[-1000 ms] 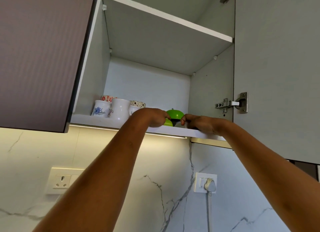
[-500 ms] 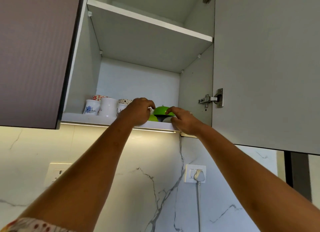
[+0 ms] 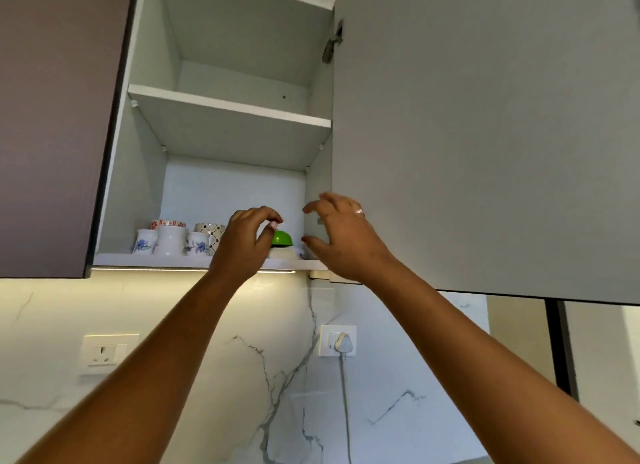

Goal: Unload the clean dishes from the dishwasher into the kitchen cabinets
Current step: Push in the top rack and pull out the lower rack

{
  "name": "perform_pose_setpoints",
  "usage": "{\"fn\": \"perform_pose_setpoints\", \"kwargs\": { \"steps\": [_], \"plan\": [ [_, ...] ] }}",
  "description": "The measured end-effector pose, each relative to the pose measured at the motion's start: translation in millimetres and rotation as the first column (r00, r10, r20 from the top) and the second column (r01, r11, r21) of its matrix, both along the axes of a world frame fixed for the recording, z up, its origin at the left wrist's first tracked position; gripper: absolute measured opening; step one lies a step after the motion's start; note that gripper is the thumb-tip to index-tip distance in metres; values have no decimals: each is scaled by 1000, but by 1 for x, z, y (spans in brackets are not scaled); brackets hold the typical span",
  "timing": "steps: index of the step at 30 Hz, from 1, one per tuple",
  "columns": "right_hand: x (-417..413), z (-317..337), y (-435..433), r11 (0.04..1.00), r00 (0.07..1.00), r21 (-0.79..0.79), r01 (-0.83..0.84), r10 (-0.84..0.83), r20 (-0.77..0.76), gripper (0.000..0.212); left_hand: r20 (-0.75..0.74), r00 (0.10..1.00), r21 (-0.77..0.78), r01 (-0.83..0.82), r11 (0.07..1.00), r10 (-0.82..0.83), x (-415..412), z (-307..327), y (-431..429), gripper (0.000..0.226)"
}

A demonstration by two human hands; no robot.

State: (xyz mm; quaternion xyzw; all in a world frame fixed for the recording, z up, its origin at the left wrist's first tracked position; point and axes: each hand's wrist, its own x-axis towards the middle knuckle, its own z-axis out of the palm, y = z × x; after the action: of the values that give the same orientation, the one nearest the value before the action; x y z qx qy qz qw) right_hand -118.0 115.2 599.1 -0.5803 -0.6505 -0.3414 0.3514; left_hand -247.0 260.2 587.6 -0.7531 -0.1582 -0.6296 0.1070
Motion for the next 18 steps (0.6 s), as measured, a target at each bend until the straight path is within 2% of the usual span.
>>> {"fn": "perform_pose_setpoints", "kwargs": {
  "steps": [4,8,11,14,16,18],
  "plan": [
    [-5,9,-83,954,997,295,61,-71,22,43,27,992,64,122,990,-124,24,14,-97,20],
    [10,17,-160,815,984,553,174,-164,-68,40,-12,986,127,168,978,-168,41,27,-188,23],
    [34,23,-199,754,940,561,341,-262,-220,48,-81,986,118,158,980,-149,54,36,-233,24],
    [59,22,-224,730,880,515,448,-261,-396,68,-152,977,25,158,987,-153,67,45,-266,27],
    [75,14,-229,770,828,430,471,-218,-517,78,-165,970,-22,178,984,-179,74,47,-283,29],
    [85,2,-231,885,764,334,325,-38,-644,77,-178,962,-29,203,979,-205,79,46,-298,31]
  ]
}}
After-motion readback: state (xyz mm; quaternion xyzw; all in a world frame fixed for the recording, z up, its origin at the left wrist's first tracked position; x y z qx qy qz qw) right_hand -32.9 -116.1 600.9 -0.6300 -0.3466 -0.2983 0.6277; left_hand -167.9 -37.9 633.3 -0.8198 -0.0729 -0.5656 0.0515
